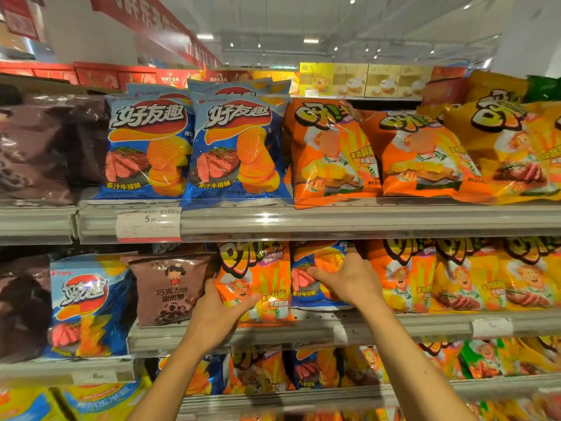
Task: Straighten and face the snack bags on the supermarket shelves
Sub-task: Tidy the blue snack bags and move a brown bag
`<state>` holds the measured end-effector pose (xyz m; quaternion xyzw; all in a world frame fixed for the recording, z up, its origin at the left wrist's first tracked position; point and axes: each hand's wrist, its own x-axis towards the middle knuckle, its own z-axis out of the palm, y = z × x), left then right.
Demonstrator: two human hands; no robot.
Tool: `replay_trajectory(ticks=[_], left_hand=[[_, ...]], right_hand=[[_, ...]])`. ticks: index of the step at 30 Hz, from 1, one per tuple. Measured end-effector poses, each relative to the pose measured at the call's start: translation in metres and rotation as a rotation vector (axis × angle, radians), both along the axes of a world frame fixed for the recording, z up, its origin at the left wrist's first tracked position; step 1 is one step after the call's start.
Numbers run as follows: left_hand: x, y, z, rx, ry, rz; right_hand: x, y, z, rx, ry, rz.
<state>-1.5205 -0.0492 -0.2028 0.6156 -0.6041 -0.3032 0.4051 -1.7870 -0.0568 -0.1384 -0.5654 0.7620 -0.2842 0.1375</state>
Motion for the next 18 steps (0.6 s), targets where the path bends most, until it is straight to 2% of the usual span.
replay_trajectory(ticks=[3, 6, 8, 11, 15, 18], left_hand=[[-0.001, 0.001, 0.0, -0.003, 0.004, 0.003], [-0.002, 0.0, 0.0, 0.002, 0.021, 0.013], [-0.004, 0.0, 0.001, 0.01, 0.042, 0.018], [-0.007, -0.002, 0.001, 0.009, 0.092, 0.026], [-0.017, -0.007, 0.003, 0.026, 0.125, 0.039], [-0.025, -0.009, 0.002, 0.013, 0.122, 0.073]], right_hand=[[-0.023, 0.006, 0.015, 0.031, -0.118, 0.056], [-0.043, 0.019, 0.023, 0.015, -0.395, 0.267], [-0.049, 0.031, 0.019, -0.016, -0.485, 0.383], [-0.053, 0.048, 0.001, -0.023, -0.56, 0.458], [-0.059, 0.06, -0.021, -0.111, -0.5, 0.453], [-0.066, 0.067, -0.025, -0.07, -0.551, 0.497]])
